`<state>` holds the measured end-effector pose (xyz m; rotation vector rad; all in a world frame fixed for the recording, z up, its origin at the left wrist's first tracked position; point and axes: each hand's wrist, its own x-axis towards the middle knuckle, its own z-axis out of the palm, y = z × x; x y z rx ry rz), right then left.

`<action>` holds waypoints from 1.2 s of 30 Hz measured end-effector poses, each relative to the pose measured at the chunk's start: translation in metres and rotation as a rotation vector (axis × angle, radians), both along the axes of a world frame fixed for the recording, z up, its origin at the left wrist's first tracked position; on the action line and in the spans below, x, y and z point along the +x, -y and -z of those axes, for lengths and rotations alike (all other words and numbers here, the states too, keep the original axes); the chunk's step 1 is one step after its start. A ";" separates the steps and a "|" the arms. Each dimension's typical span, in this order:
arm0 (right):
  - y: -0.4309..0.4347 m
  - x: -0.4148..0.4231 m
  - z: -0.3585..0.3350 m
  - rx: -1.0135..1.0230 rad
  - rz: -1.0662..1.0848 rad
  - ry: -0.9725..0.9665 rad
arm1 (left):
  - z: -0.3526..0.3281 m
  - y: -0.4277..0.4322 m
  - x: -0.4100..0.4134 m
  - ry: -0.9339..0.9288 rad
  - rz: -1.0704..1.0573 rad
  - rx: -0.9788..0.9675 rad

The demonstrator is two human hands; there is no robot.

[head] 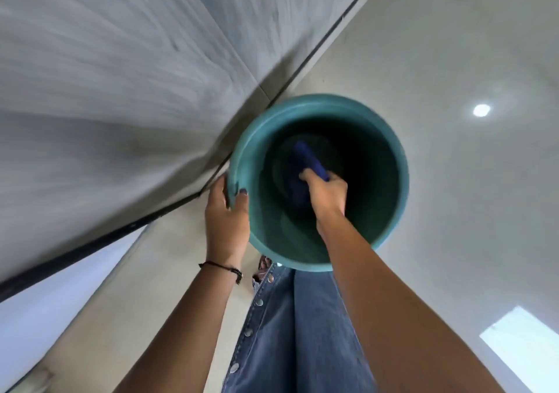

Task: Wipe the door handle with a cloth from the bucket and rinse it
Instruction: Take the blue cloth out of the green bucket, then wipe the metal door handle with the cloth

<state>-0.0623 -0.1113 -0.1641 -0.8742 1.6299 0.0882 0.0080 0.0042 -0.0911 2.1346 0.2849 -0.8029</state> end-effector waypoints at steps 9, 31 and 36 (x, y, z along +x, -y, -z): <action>0.002 -0.060 -0.286 0.099 -0.154 0.261 | -0.249 -0.027 -0.034 -0.212 0.056 -0.052; -0.411 -0.082 -0.689 0.095 -0.749 0.797 | -0.630 -0.488 -0.168 0.492 -0.412 -0.224; -0.558 -0.095 -0.718 0.143 -0.872 0.819 | -0.670 -0.632 -0.203 0.673 -0.624 -0.182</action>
